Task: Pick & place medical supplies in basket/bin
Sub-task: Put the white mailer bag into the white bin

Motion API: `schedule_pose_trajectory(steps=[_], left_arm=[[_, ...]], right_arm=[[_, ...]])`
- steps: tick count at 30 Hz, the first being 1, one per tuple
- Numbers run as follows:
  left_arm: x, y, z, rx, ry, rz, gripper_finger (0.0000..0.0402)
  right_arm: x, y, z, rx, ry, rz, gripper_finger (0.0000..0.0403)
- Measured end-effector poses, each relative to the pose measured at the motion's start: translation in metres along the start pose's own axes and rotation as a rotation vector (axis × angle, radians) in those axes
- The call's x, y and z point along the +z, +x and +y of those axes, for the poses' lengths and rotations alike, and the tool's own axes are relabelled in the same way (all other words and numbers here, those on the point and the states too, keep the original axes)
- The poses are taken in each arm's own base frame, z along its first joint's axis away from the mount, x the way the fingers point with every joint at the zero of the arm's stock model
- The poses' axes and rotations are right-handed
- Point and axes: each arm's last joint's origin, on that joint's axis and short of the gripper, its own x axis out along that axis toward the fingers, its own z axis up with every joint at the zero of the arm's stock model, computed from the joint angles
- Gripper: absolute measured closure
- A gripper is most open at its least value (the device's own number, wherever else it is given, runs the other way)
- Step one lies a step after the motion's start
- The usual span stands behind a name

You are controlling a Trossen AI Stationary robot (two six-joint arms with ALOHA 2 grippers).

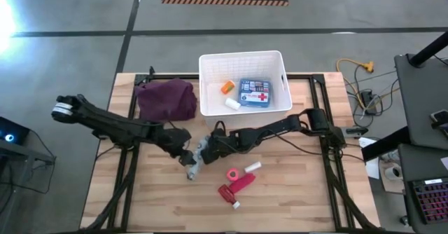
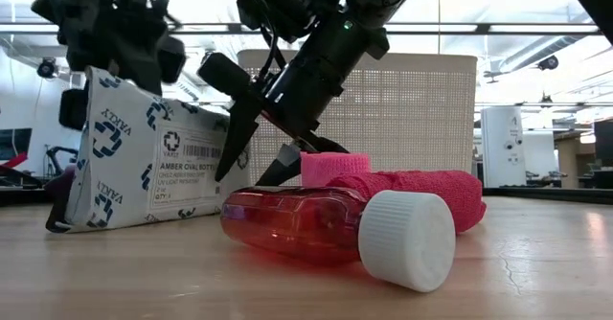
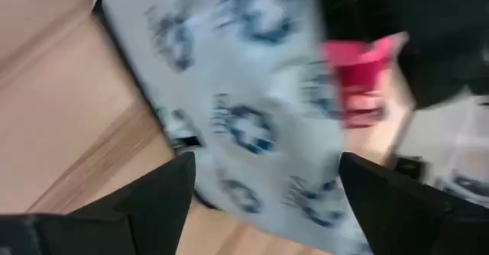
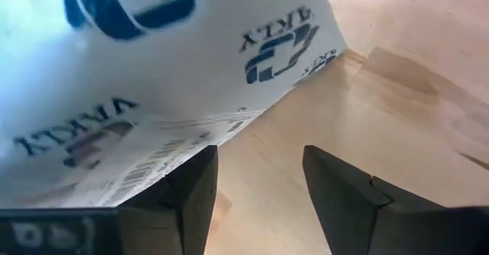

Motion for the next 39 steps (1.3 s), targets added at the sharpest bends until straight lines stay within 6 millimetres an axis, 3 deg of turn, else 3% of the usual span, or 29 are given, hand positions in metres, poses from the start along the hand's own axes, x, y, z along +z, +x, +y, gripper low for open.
schedule_pose_trajectory(steps=[5, 14, 22, 29, 34, 39], left_arm=[[0.008, 0.016, -0.019, 0.021, -0.005, 0.052, 0.0094], [0.023, 0.004, -0.063, 0.219, 0.185, 0.077, 0.0094], [0.004, 0.027, -0.042, 0.272, 0.076, 0.123, 0.0094], [0.002, 0.023, -0.042, 0.273, 0.011, 0.094, 0.0102], [0.0, 0.011, -0.039, 0.399, 0.031, 0.136, 0.0147], [-0.001, 0.015, -0.036, 0.382, 0.041, 0.129, 0.0219]], right_arm=[[0.0, 0.0, 0.0, 0.008, -0.017, 0.014, 0.0226], [0.009, -0.018, 0.009, 0.049, -0.068, -0.03, 0.024], [0.017, -0.037, 0.016, 0.056, -0.135, -0.106, 0.0244], [0.009, -0.043, 0.02, 0.064, -0.168, -0.092, 0.0245], [0.004, -0.068, 0.027, 0.044, -0.195, -0.117, 0.0249], [-0.004, -0.093, 0.026, -0.027, -0.221, -0.157, 0.025]])
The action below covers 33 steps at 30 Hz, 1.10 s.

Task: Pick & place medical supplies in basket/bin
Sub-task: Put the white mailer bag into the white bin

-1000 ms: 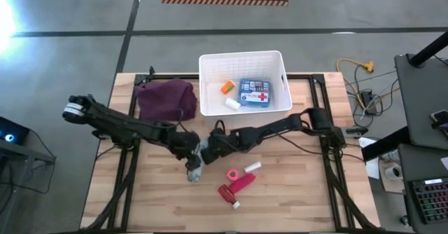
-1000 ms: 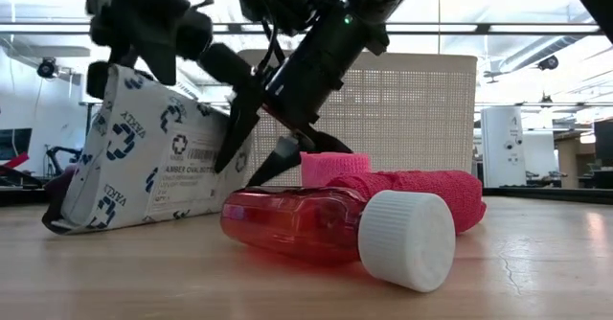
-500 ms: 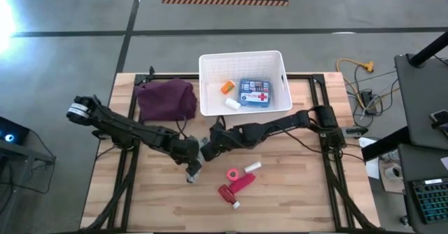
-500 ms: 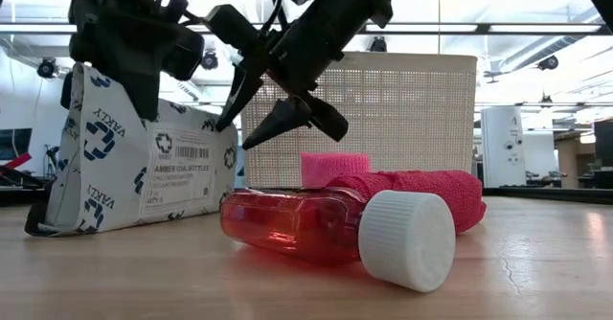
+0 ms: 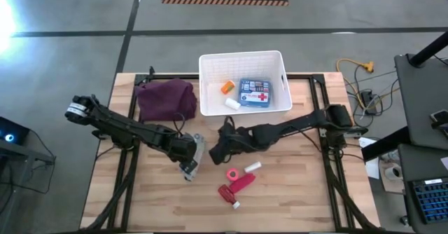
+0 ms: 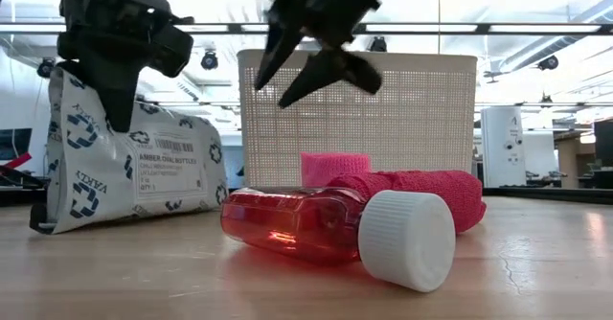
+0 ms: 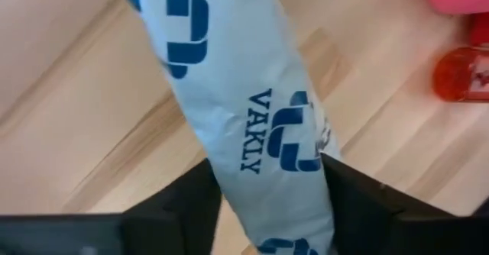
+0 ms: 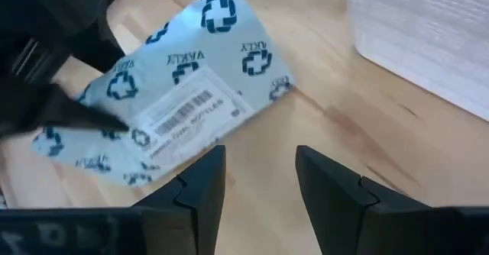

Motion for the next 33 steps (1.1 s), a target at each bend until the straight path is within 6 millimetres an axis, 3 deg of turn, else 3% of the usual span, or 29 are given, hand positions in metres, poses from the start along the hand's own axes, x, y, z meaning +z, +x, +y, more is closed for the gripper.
schedule_pose_trajectory(steps=[5, 9, 13, 18, 20, 22, 25, 27, 30, 33], left_arm=[[0.001, 0.001, -0.001, -0.021, 0.018, -0.014, 0.0289], [0.001, -0.022, -0.002, 0.007, 0.024, -0.043, 0.0296], [0.004, -0.09, -0.011, -0.011, -0.002, -0.212, 0.0296], [0.007, -0.192, -0.017, -0.088, -0.036, -0.537, 0.0296], [0.011, -0.223, -0.02, -0.133, -0.024, -0.655, 0.0296], [0.02, -0.239, -0.024, -0.12, 0.01, -0.747, 0.0296], [0.049, -0.247, -0.028, 0.042, 0.109, -0.879, 0.0296], [0.082, -0.24, -0.023, 0.181, 0.132, -0.907, 0.0296], [0.14, -0.223, -0.01, 0.097, 0.135, -0.858, 0.0293], [0.177, -0.197, 0.006, 0.074, 0.143, -0.777, 0.0268]], right_arm=[[-0.01, -0.03, -0.006, -0.073, 0.002, -0.044, 0.0253], [-0.017, -0.066, -0.022, -0.196, 0.022, -0.113, 0.026], [-0.024, -0.111, -0.046, -0.314, 0.072, -0.204, 0.0266], [-0.03, -0.164, -0.083, -0.342, 0.219, -0.345, 0.0272], [-0.032, -0.177, -0.094, -0.306, 0.268, -0.396, 0.0274], [-0.035, -0.182, -0.104, -0.292, 0.292, -0.42, 0.0275], [-0.039, -0.183, -0.116, -0.283, 0.342, -0.434, 0.0276], [-0.042, -0.181, -0.119, -0.275, 0.356, -0.439, 0.0275], [-0.044, -0.177, -0.12, -0.263, 0.352, -0.435, 0.0273], [-0.044, -0.176, -0.118, -0.256, 0.337, -0.426, 0.0267]])
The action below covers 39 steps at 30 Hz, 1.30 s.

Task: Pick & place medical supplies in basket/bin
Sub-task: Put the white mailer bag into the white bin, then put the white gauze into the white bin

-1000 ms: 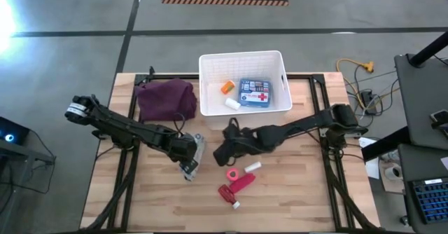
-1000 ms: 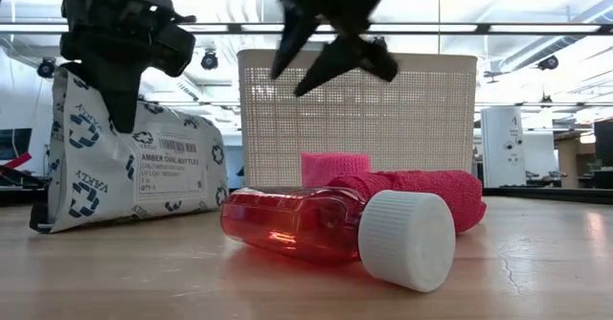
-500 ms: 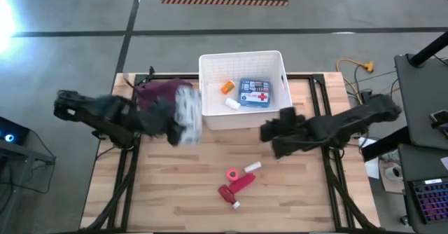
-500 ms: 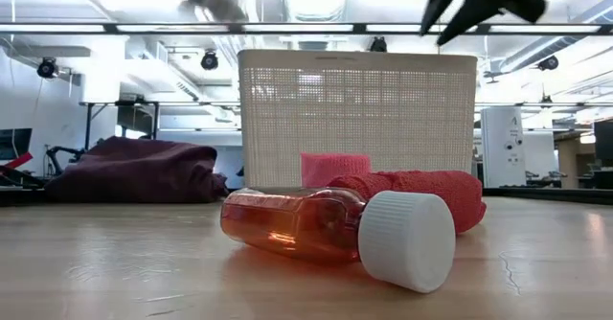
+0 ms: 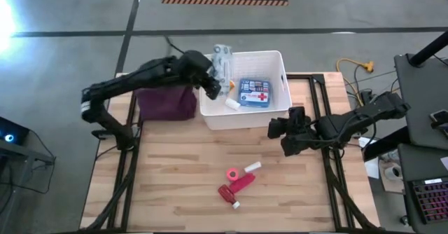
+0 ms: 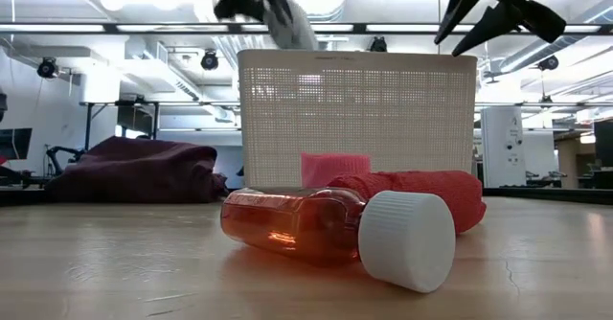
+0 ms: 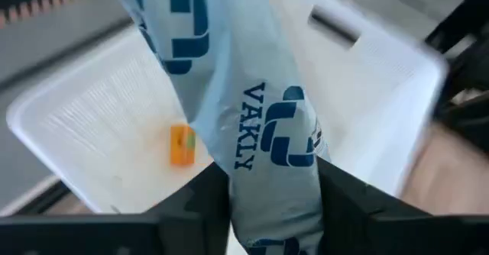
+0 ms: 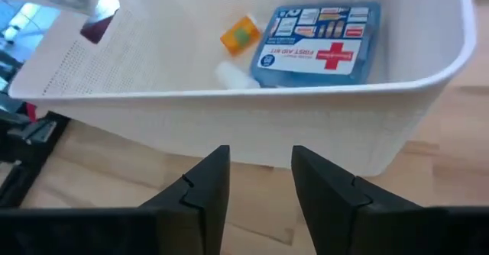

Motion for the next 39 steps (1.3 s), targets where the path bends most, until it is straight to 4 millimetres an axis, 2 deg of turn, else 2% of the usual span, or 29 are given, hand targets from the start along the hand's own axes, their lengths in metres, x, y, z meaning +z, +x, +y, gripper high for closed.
schedule_pose_trajectory(steps=[2, 4, 9, 12, 16, 18, 20, 23, 25, 29, 33, 36, 39], left_arm=[[-0.005, 0.018, 0.008, 0.05, 0.004, 0.079, 0.024], [-0.012, 0.025, 0.01, 0.069, 0.016, 0.158, 0.0211], [-0.012, 0.017, 0.004, 0.025, 0.082, 0.194, 0.0158], [-0.005, -0.006, 0.004, -0.011, 0.052, 0.149, 0.0145], [-0.005, -0.062, -0.006, -0.16, 0.063, 0.063, 0.0145], [-0.015, -0.083, -0.011, -0.225, 0.057, 0.06, 0.0148], [-0.029, -0.097, -0.013, -0.256, 0.0, 0.084, 0.0151], [-0.055, -0.111, -0.018, -0.291, -0.093, 0.112, 0.0156], [-0.075, -0.117, -0.022, -0.308, -0.147, 0.107, 0.0158], [-0.115, -0.115, -0.028, -0.315, -0.243, 0.064, 0.016], [-0.146, -0.11, -0.027, -0.355, -0.369, 0.041, 0.016], [-0.164, -0.104, -0.026, -0.392, -0.421, 0.048, 0.016], [-0.173, -0.101, -0.026, -0.433, -0.46, 0.034, 0.016]], right_arm=[[-0.001, -0.001, 0.002, 0.001, -0.02, 0.033, 0.026], [-0.002, -0.004, 0.003, 0.011, -0.026, 0.057, 0.0252], [-0.006, -0.008, 0.004, 0.032, -0.099, 0.107, 0.0227], [-0.012, -0.007, 0.009, 0.105, -0.313, 0.22, 0.0218], [-0.037, -0.004, 0.011, 0.322, -0.812, 0.412, 0.0217], [-0.052, 0.002, 0.006, 0.366, -0.998, 0.504, 0.0219], [-0.064, 0.011, 0.0, 0.372, -1.091, 0.585, 0.022], [-0.083, 0.027, -0.004, 0.36, -1.232, 0.633, 0.0218], [-0.095, 0.035, 0.001, 0.422, -1.338, 0.628, 0.0218], [-0.121, 0.05, 0.012, 0.584, -1.502, 0.673, 0.0218], [-0.14, 0.067, 0.015, 0.557, -1.591, 0.714, 0.0218], [-0.145, 0.078, 0.019, 0.511, -1.574, 0.738, 0.0218], [-0.139, 0.073, 0.029, 0.509, -1.544, 0.726, 0.0211]])
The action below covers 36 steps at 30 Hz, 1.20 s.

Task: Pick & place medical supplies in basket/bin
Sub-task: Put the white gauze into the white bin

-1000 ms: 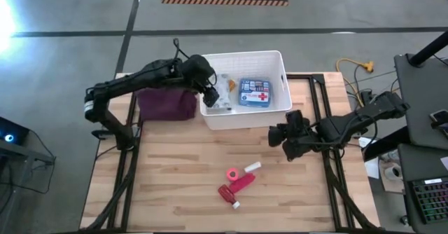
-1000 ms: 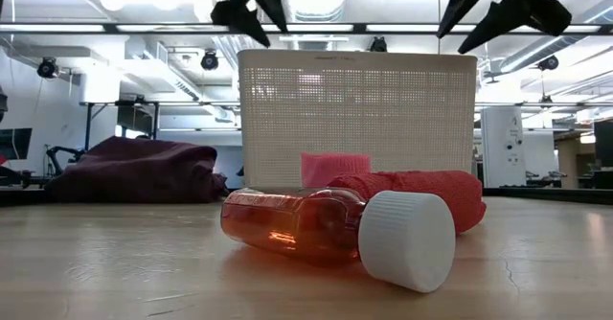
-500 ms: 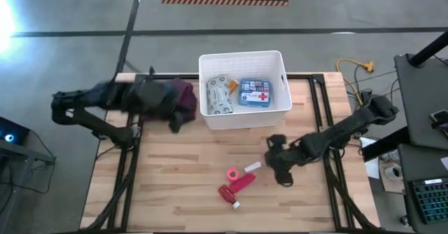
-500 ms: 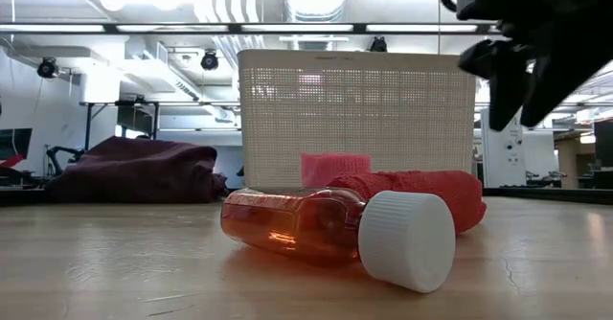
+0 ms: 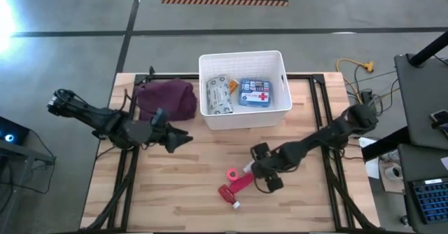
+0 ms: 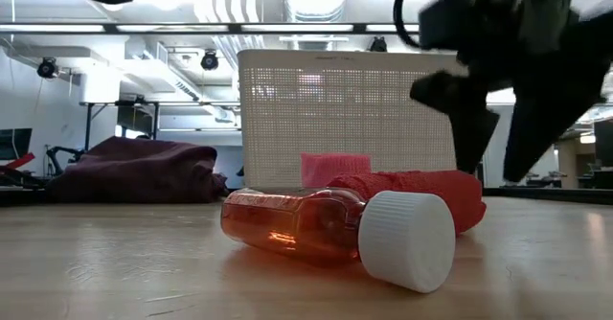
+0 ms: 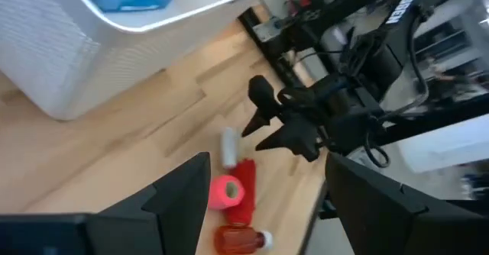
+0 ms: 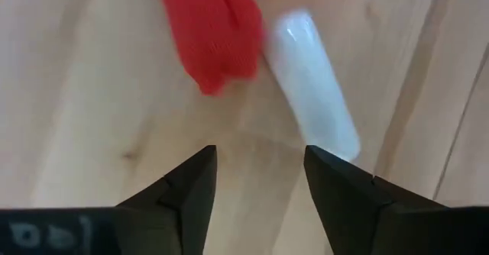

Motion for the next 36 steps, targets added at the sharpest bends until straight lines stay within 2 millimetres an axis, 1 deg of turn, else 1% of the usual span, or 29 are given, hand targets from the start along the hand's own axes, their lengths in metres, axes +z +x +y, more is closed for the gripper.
schedule_pose_trajectory(steps=[5, 8, 12, 14, 17, 19, 21, 24, 29, 32, 34, 36], left_arm=[[-0.003, 0.001, 0.005, -0.011, -0.001, -0.007, 0.016], [-0.001, -0.001, 0.004, -0.019, 0.028, -0.015, 0.016], [0.002, -0.004, 0.0, -0.031, 0.066, -0.022, 0.016], [0.003, -0.005, -0.001, -0.037, 0.072, -0.026, 0.016], [0.003, -0.005, -0.001, -0.034, 0.074, -0.03, 0.016], [0.003, -0.004, -0.001, -0.031, 0.075, -0.029, 0.016], [0.003, -0.004, -0.001, -0.031, 0.074, -0.029, 0.016], [0.003, -0.004, -0.001, -0.03, 0.074, -0.029, 0.016], [0.003, -0.004, -0.001, -0.03, 0.074, -0.029, 0.016], [0.003, -0.004, -0.001, -0.03, 0.074, -0.029, 0.016], [0.003, -0.004, 0.0, -0.027, 0.077, -0.027, 0.016], [0.002, -0.004, 0.0, -0.023, 0.08, -0.025, 0.016]], right_arm=[[0.008, -0.019, 0.0, 0.009, -0.002, -0.065, 0.0184], [0.01, -0.02, -0.002, -0.038, -0.061, -0.09, 0.0165], [0.014, -0.007, -0.009, -0.062, -0.151, -0.137, 0.0145], [0.018, 0.003, -0.016, -0.077, -0.169, -0.144, 0.0137], [0.021, 0.017, -0.03, -0.091, -0.144, -0.117, 0.0131], [0.023, 0.024, -0.039, -0.073, -0.108, -0.093, 0.0131], [0.021, 0.03, -0.046, -0.052, -0.093, -0.042, 0.0132], [0.018, 0.038, -0.051, -0.033, -0.108, 0.025, 0.014], [0.015, 0.039, -0.052, 0.045, -0.105, 0.065, 0.0172], [0.013, 0.036, -0.051, 0.053, -0.065, 0.072, 0.0206], [0.012, 0.031, -0.051, 0.056, -0.041, 0.072, 0.0236], [0.016, 0.025, -0.051, 0.044, -0.023, 0.043, 0.0269]])
